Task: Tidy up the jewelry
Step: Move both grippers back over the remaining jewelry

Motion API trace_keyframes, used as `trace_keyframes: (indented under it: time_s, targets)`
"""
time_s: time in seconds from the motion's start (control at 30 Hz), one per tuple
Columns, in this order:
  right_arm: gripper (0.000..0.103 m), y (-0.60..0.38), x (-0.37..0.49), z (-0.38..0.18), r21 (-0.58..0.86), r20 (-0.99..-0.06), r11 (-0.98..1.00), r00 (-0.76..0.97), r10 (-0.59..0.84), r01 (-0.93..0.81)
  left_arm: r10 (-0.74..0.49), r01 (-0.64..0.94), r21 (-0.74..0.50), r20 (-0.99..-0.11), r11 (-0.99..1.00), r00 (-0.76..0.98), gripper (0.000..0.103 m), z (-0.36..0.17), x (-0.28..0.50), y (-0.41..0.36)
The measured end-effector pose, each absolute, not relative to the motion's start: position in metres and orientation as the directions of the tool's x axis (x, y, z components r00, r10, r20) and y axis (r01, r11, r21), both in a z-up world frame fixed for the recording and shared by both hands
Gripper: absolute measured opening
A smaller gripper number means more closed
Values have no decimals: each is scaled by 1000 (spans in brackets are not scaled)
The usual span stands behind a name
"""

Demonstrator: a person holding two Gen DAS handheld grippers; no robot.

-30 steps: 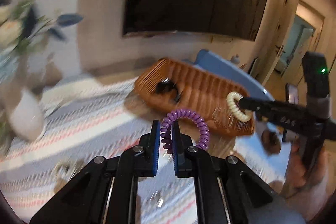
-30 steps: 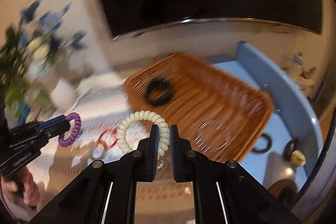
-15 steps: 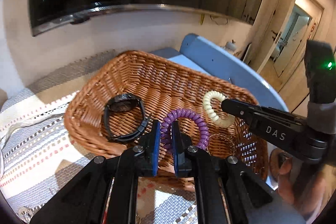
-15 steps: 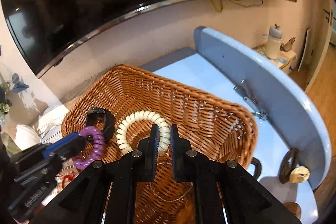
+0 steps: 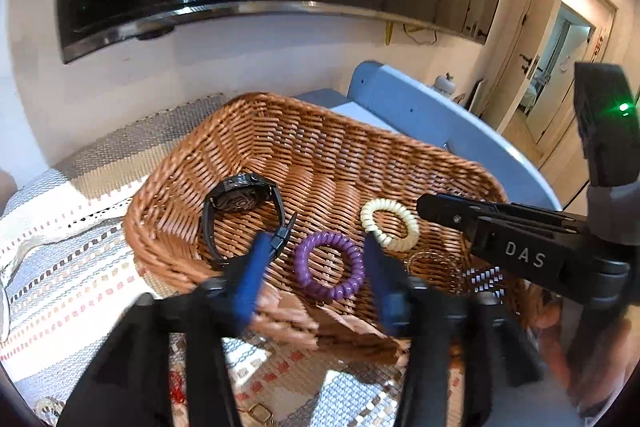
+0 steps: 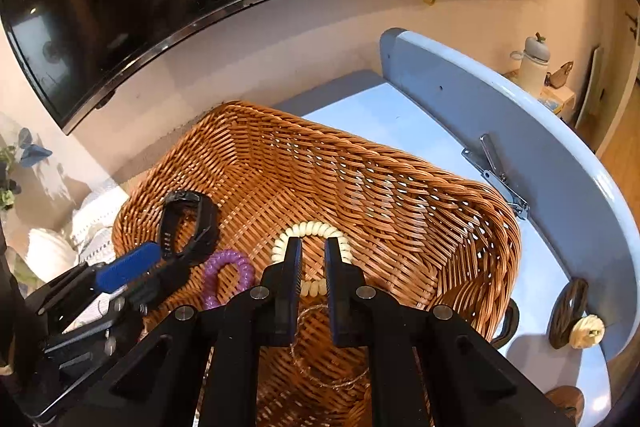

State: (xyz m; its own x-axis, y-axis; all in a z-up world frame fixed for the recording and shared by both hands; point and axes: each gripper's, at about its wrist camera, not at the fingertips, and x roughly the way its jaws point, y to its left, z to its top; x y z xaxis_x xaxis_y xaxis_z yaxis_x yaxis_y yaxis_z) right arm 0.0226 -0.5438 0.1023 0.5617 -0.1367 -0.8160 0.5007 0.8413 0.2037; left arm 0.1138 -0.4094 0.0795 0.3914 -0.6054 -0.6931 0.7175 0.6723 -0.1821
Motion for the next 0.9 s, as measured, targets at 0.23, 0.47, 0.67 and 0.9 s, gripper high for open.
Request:
trace_keyframes:
  time_s: [0.23,0.47,0.67,0.9]
  targets:
    - [25,-522,8,125,206,-789,868,602,-126,451,-615,694,-182,-649,697,447,58,107,100,-356]
    - [25,-471,-8,147,195,-764,912,639,-89,360,-597,612,-220,-608,760,523,58,127,81,-262]
    - [26,-420,-16,150,200,-766,941,643,-22,271,-552,512,-258,-595,819,584,58,129,68,-172]
    - [26,-368,-27,114,235,-783,955,618,76,180,-505,398,-314,-601,862,619,58,101,62,-94]
